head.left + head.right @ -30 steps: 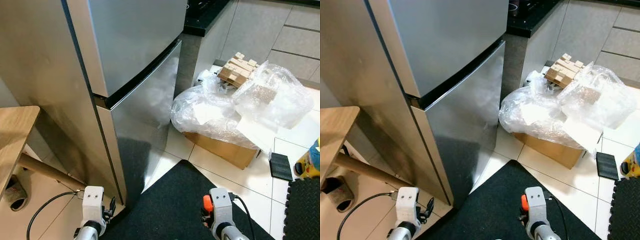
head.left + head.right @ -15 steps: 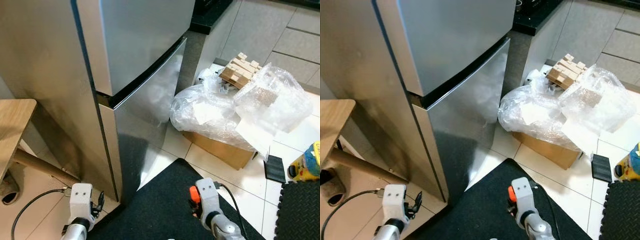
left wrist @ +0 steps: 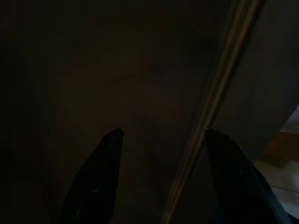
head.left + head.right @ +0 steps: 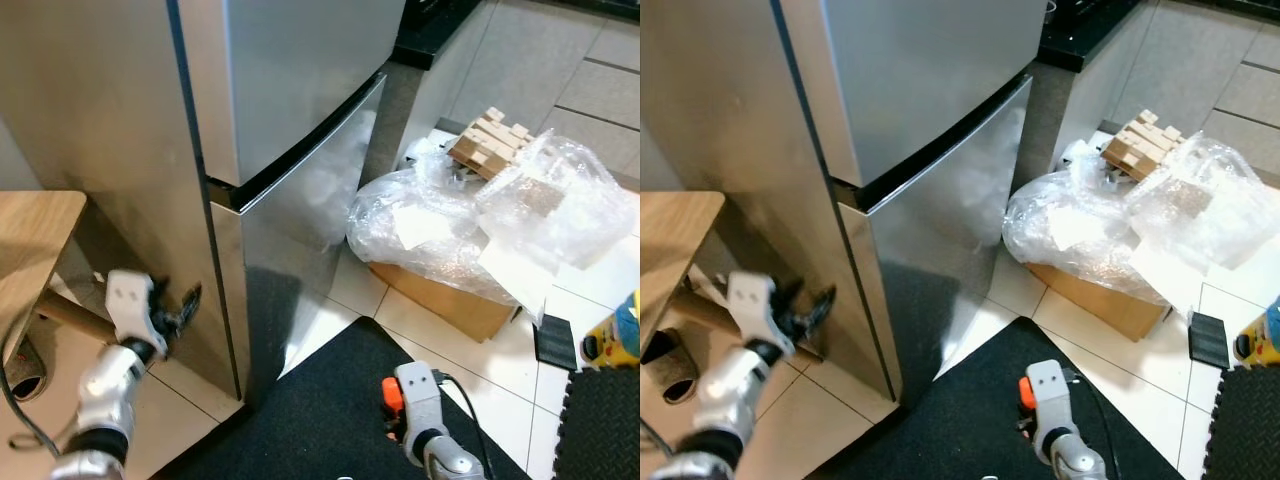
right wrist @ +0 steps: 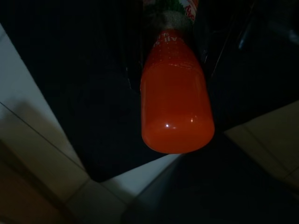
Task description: Restocking fridge
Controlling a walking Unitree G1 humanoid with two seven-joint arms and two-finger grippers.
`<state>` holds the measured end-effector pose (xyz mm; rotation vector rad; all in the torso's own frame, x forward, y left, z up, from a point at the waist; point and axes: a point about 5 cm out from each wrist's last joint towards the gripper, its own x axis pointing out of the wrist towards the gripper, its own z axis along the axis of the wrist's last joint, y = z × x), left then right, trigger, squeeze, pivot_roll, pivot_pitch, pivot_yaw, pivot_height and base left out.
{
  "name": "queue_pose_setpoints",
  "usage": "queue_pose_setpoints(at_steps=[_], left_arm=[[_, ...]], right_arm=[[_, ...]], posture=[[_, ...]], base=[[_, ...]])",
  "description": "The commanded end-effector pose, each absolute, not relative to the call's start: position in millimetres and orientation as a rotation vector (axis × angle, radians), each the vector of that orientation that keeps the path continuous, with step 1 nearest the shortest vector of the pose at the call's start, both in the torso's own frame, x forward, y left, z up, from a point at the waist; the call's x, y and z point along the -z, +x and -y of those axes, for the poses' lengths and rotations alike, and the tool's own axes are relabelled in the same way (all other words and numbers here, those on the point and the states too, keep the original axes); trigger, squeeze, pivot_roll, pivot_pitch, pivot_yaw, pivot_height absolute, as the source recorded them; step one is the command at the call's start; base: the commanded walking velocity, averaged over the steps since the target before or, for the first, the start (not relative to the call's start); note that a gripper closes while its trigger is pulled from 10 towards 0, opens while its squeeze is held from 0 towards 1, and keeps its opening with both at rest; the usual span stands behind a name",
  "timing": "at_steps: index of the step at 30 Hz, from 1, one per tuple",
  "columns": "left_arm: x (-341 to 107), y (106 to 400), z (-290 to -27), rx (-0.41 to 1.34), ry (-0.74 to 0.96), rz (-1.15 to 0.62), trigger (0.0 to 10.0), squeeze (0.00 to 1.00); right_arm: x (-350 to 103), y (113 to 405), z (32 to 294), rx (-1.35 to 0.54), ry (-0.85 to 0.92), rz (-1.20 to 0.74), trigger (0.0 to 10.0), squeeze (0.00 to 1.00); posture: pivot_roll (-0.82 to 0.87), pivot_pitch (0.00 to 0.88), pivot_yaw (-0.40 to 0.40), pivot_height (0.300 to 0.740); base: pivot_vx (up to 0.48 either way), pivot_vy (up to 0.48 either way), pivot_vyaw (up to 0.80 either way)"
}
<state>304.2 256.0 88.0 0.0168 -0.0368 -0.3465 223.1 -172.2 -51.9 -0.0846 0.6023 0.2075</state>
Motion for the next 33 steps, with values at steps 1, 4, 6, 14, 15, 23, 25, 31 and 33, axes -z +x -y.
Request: queue_pose_setpoints(at_steps=[1,4,6,14,15,23,25,31,33], left_arm=[[-89.9,304.8,-265.6,0.383,0.016,-0.012,10.0,0.0],[-96.4,308.5,-270.8,0.447,0.001,-0.047,10.0,0.0],[-97.6,308.9,-271.4,0.515,-0.034,-0.084,10.0,0.0],[-90.5,296.8,-266.6,0.755,-0.155,-0.243,10.0,0.0],[-89.7,294.7,-265.5,0.786,-0.168,-0.261,10.0,0.0],[-89.5,293.8,-262.9,0.787,-0.104,-0.245,0.0,0.0],[-90.9,295.4,-264.0,0.764,-0.101,-0.229,0.0,0.0],[-98.6,298.0,-273.5,0.664,-0.064,-0.167,0.0,0.0],[-99.1,298.0,-274.3,0.652,-0.059,-0.161,0.0,0.0]], right_arm=[[55.3,216.9,176.2,-0.186,-0.076,-0.615,10.0,0.0],[54.7,217.5,178.8,-0.17,-0.073,-0.611,10.0,0.0],[54.2,218.0,180.2,-0.164,-0.072,-0.609,10.0,0.0],[53.2,218.9,181.0,-0.171,-0.078,-0.604,10.0,0.0],[53.1,219.1,181.1,-0.173,-0.079,-0.603,10.0,0.0],[52.2,221.0,179.6,-0.18,-0.081,-0.6,10.0,0.0],[52.1,221.2,179.4,-0.181,-0.081,-0.599,10.0,0.0],[51.8,221.5,179.3,-0.185,-0.083,-0.598,10.0,0.0],[51.9,221.2,179.5,-0.185,-0.084,-0.598,10.0,0.0]], posture=[[-0.09,0.083,-0.031,0.74],[-0.1,0.083,-0.026,0.74],[-0.1,0.086,-0.029,0.74],[-0.1,0.09,-0.037,0.74],[-0.1,0.09,-0.038,0.74],[-0.1,0.088,-0.043,0.74],[-0.1,0.089,-0.044,0.74],[-0.1,0.09,-0.045,0.74],[-0.1,0.09,-0.045,0.74]], base=[[0.0,0.0,0.0],[0.0,0.0,0.0],[0.0,0.0,0.0],[0.0,0.0,0.0],[0.0,0.0,0.0],[0.0,0.0,0.0],[0.0,0.0,0.0],[0.0,0.0,0.0],[0.0,0.0,0.0]])
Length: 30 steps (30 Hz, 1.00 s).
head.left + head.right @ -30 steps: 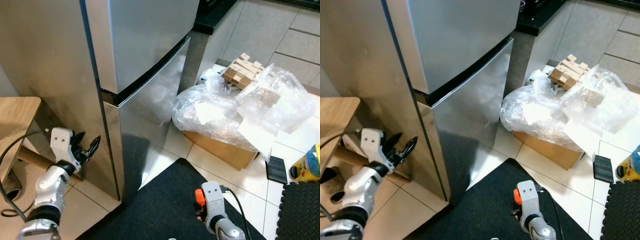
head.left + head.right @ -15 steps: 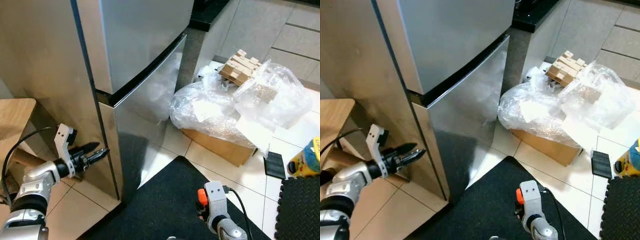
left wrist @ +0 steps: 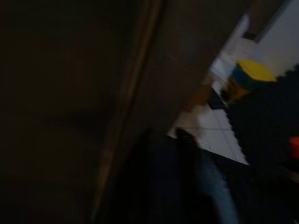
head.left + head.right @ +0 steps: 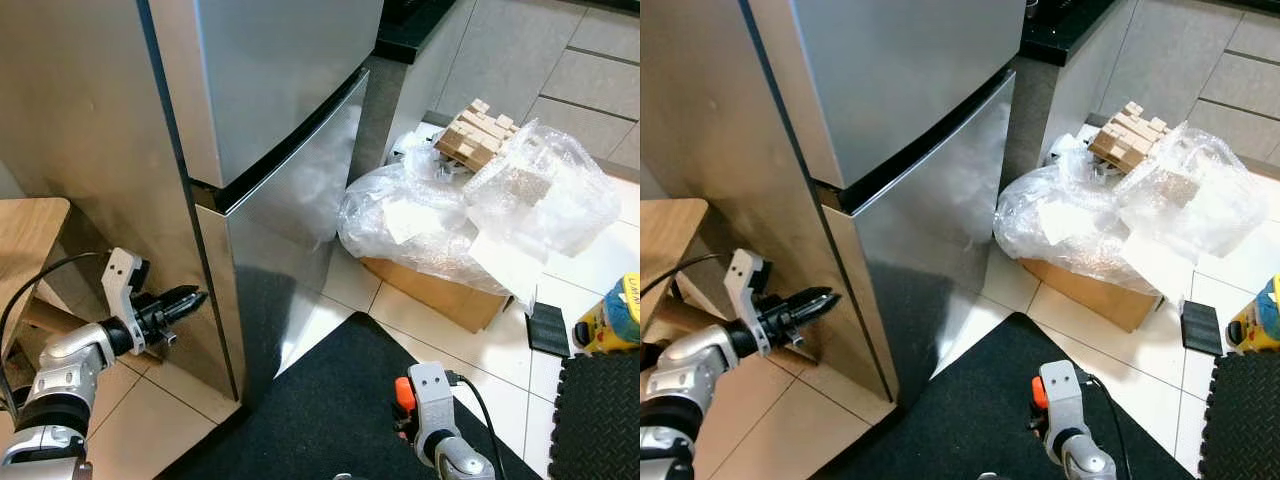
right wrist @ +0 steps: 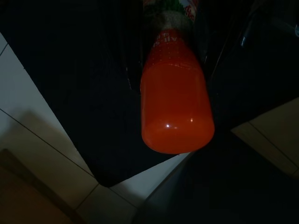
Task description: Restocking fridge
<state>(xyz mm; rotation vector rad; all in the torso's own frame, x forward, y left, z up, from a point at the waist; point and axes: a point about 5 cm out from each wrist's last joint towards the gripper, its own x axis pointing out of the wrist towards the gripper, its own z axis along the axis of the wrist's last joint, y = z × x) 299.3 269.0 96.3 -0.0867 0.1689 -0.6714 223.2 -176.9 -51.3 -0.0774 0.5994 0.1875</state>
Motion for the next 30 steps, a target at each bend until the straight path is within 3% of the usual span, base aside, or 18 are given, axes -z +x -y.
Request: queue_pose_setpoints(at_steps=[1,9,14,18,30], left_arm=[[-99.1,297.9,-274.2,0.643,-0.061,-0.153,0.0,0.0],[-98.9,297.8,-273.4,0.638,-0.064,-0.146,0.0,0.0],[-89.2,295.1,-255.3,0.662,-0.092,-0.126,0.0,0.0],[-88.7,297.3,-248.2,0.624,-0.001,-0.075,0.0,0.0],[-90.5,301.2,-242.3,0.551,0.002,-0.013,0.0,0.0]], right_arm=[[52.1,220.7,179.8,-0.186,-0.084,-0.599,10.0,0.0],[52.5,220.1,180.2,-0.186,-0.085,-0.601,10.0,0.0],[52.7,219.1,182.2,-0.189,-0.091,-0.603,10.0,0.0],[52.8,218.6,183.0,-0.191,-0.095,-0.603,10.0,0.0],[52.7,218.3,183.6,-0.196,-0.099,-0.602,10.0,0.0]], posture=[[-0.1,0.089,-0.045,0.74],[-0.1,0.089,-0.046,0.74],[-0.11,0.089,-0.049,0.74],[-0.12,0.086,-0.05,0.74],[-0.13,0.089,-0.049,0.74]], base=[[0.0,0.0,0.0],[0.0,0.0,0.0],[0.0,0.0,0.0],[0.0,0.0,0.0],[0.0,0.0,0.0]])
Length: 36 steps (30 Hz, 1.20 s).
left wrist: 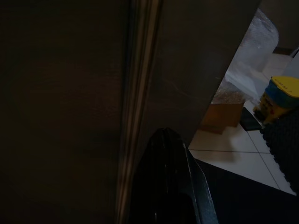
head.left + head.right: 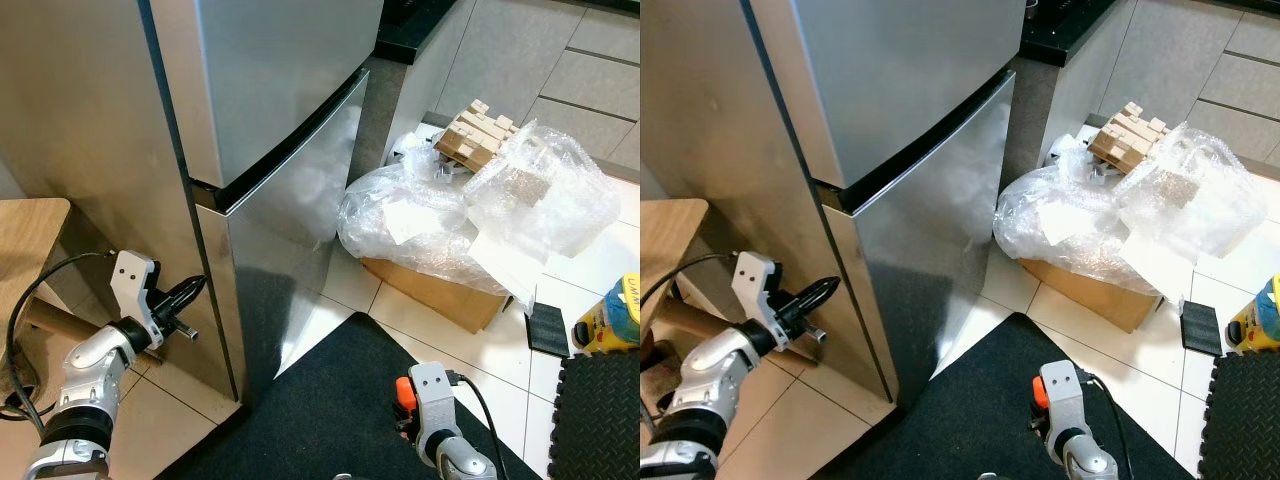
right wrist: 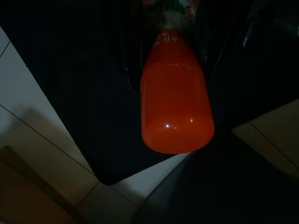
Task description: Restocking fridge
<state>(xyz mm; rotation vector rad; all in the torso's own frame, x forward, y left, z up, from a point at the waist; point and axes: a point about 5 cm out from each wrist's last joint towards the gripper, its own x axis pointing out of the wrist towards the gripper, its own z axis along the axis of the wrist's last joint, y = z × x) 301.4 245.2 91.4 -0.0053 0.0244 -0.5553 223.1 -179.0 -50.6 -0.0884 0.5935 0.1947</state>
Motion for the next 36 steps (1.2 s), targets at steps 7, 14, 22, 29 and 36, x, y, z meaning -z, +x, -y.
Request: queue_pose_setpoints(at_steps=[7,14,22,29,36], left_arm=[[-94.1,304.8,-240.5,0.511,0.032,0.026,0.0,0.0],[-98.3,312.1,-236.3,0.475,0.039,0.053,0.0,0.0],[-98.3,318.2,-229.9,0.45,0.045,0.053,0.0,0.0],[-102.5,327.8,-227.8,0.37,0.107,0.061,2.5,0.0],[-109.0,335.0,-225.2,0.333,0.121,0.084,3.1,0.0]], right_arm=[[53.1,217.7,183.7,-0.198,-0.099,-0.603,10.0,0.0],[53.1,217.5,183.2,-0.2,-0.099,-0.601,10.0,0.0],[52.2,218.9,182.9,-0.201,-0.098,-0.597,10.0,0.0],[51.2,220.2,183.1,-0.202,-0.099,-0.592,10.0,0.0],[51.3,220.1,182.8,-0.202,-0.098,-0.591,10.0,0.0]], posture=[[-0.12,0.093,-0.05,0.74],[-0.12,0.096,-0.05,0.74],[-0.13,0.102,-0.054,0.74],[-0.13,0.11,-0.057,0.74],[-0.13,0.11,-0.056,0.74]], base=[[0.0,0.0,0.0],[0.0,0.0,0.0],[0.0,0.0,0.0],[0.0,0.0,0.0],[0.0,0.0,0.0]])
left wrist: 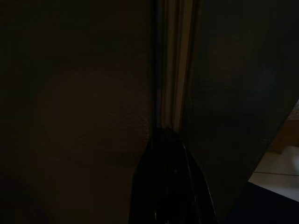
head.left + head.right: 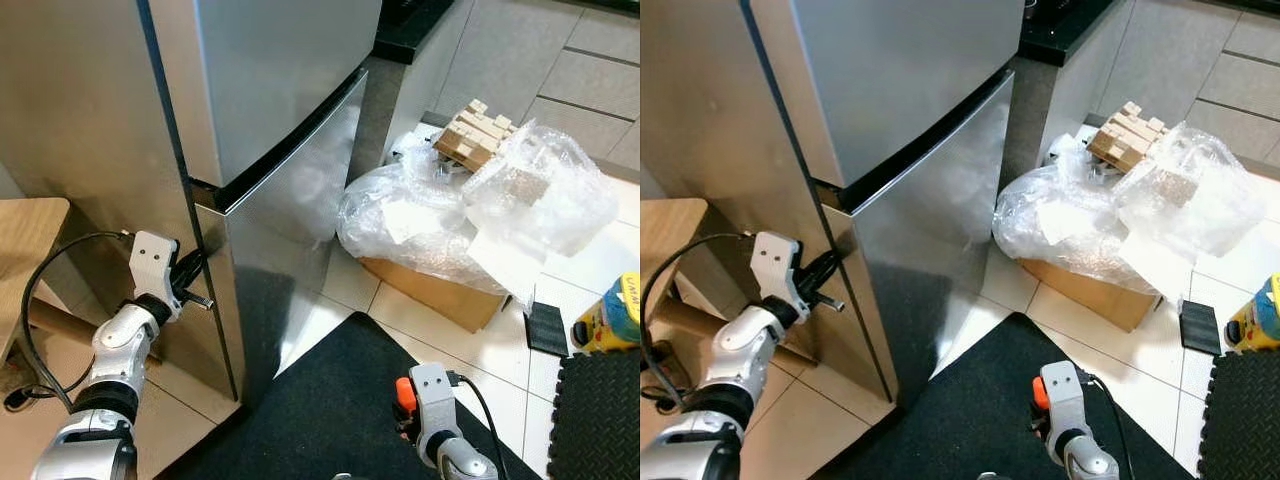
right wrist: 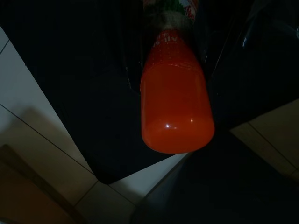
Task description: Restocking fridge
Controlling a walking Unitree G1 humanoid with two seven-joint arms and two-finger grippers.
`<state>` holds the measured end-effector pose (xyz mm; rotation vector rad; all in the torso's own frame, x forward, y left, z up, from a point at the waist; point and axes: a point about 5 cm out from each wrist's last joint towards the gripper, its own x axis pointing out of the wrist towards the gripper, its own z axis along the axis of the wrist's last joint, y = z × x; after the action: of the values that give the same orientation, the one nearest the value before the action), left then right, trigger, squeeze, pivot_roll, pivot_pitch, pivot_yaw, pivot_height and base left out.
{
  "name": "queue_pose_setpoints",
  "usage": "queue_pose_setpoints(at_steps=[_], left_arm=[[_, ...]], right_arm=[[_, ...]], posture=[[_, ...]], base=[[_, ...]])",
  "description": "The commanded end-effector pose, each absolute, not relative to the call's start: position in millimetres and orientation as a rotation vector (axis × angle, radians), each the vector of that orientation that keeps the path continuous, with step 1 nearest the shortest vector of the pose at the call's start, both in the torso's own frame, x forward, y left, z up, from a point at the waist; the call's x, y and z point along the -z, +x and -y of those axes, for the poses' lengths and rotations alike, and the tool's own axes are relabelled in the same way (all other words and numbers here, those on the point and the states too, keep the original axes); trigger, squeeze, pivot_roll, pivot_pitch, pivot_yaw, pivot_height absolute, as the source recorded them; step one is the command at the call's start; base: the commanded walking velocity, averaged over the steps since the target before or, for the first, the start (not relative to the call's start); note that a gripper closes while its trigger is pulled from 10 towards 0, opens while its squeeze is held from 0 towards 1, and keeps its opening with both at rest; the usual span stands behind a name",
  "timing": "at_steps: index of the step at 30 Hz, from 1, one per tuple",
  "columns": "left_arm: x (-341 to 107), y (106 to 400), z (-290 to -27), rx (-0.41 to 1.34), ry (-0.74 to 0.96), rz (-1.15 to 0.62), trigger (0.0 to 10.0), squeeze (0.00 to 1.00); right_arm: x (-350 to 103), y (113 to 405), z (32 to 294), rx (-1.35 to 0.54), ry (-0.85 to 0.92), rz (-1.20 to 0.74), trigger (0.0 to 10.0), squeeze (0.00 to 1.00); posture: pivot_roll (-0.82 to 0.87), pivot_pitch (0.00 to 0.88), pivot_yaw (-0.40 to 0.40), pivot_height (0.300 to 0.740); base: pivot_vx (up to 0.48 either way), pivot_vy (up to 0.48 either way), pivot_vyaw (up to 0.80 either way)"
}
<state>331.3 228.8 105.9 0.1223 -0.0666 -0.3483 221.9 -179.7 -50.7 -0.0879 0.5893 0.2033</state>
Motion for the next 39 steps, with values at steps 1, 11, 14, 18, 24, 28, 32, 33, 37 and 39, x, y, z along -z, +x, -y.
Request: queue_pose_setpoints(at_steps=[1,11,14,18,24,28,32,33,37,39], left_arm=[[-109.8,335.7,-224.6,0.331,0.122,0.087,3.1,0.0],[-110.4,339.5,-223.6,0.263,0.172,0.094,10.0,0.0],[-109.8,340.2,-222.1,0.259,0.171,0.093,10.0,0.0],[-109.5,341.7,-220.4,0.248,0.149,0.091,10.0,0.0],[-105.7,343.5,-219.2,0.248,0.063,0.06,10.0,0.0],[-101.6,343.4,-219.0,0.26,0.033,0.031,10.0,0.0],[-101.3,344.0,-219.6,0.262,0.031,0.021,10.0,0.0],[-101.4,344.4,-219.2,0.269,0.027,0.018,10.0,0.43],[-102.2,345.6,-218.2,0.298,0.021,0.008,10.0,1.0],[-103.1,346.3,-217.8,0.322,0.014,0.003,10.0,1.0]], right_arm=[[51.3,220.0,182.8,-0.202,-0.097,-0.591,10.0,0.0],[51.9,219.5,182.3,-0.198,-0.094,-0.594,10.0,0.0],[51.5,220.0,182.6,-0.197,-0.094,-0.593,10.0,0.0],[50.5,221.9,183.1,-0.197,-0.096,-0.591,10.0,0.0],[49.2,224.0,182.7,-0.202,-0.099,-0.586,10.0,0.0],[49.5,223.4,184.6,-0.204,-0.104,-0.592,10.0,0.0],[48.4,224.4,186.3,-0.202,-0.107,-0.586,10.0,0.0],[48.3,224.5,186.8,-0.201,-0.108,-0.586,10.0,0.0],[48.8,223.6,188.1,-0.197,-0.109,-0.589,10.0,0.0],[48.7,223.6,188.6,-0.195,-0.109,-0.589,10.0,0.0]], posture=[[-0.13,0.11,-0.056,0.74],[-0.12,0.107,-0.052,0.74],[-0.12,0.096,-0.052,0.74],[-0.12,0.096,-0.055,0.74],[-0.13,0.096,-0.065,0.74],[-0.13,0.097,-0.069,0.74],[-0.14,0.097,-0.068,0.74],[-0.14,0.096,-0.068,0.74],[-0.14,0.097,-0.069,0.74],[-0.15,0.097,-0.068,0.74]], base=[[0.0,0.0,0.0],[0.0,0.0,0.0],[0.0,0.0,0.0],[0.0,0.0,0.0],[0.0,0.0,0.0],[0.0,0.0,0.0],[0.0,0.0,0.0],[0.0,0.0,0.0],[0.0,0.0,0.0],[0.0,0.0,0.0]])
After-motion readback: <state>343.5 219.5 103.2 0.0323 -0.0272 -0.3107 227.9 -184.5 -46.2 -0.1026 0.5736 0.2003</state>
